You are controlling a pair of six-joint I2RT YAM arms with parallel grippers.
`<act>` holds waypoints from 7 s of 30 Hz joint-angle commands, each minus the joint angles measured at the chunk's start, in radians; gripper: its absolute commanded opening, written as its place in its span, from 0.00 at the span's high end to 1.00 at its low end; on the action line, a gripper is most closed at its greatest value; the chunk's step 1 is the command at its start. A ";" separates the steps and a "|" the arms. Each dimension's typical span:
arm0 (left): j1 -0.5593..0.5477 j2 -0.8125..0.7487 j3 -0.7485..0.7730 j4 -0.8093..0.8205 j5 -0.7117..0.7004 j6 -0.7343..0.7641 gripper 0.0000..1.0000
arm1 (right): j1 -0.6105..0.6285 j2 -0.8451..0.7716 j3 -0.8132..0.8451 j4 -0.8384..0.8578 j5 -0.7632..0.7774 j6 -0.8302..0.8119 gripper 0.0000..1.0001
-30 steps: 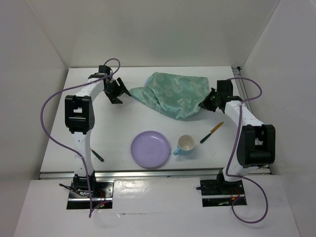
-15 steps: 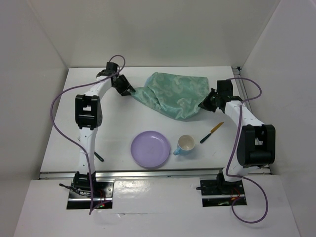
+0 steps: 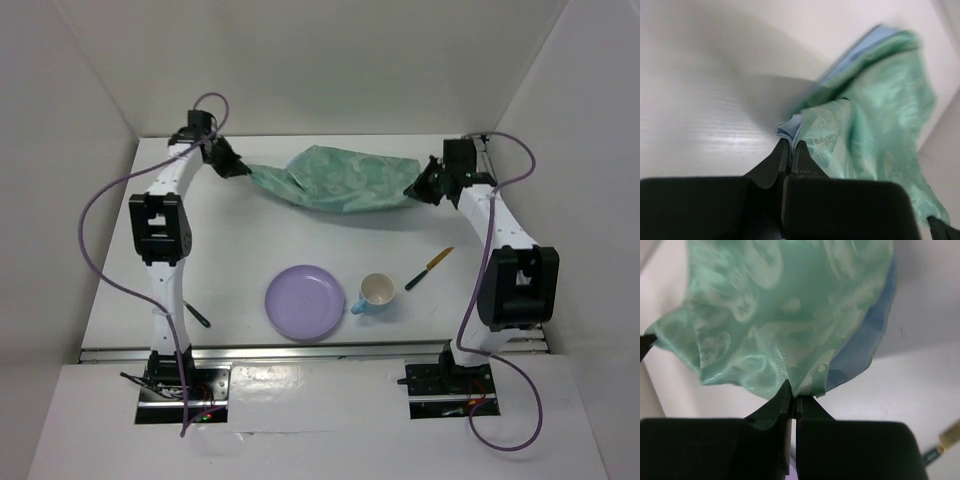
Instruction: Set the dinner table for one person
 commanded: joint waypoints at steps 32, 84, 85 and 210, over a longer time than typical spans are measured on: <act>0.494 -1.033 -0.215 -0.185 0.250 0.254 1.00 | -0.019 -0.320 0.542 -0.327 0.041 -0.142 1.00; 0.227 -0.657 -1.125 0.126 -0.080 0.160 0.37 | -0.046 -0.103 -0.323 -0.034 -0.039 -0.067 0.34; 0.227 -0.646 -1.125 0.126 -0.080 0.160 0.39 | -0.047 -0.103 -0.323 -0.034 -0.039 -0.067 0.34; 0.238 -0.588 -1.012 0.030 -0.095 0.260 0.42 | -0.043 0.016 -0.265 0.048 -0.011 -0.104 0.39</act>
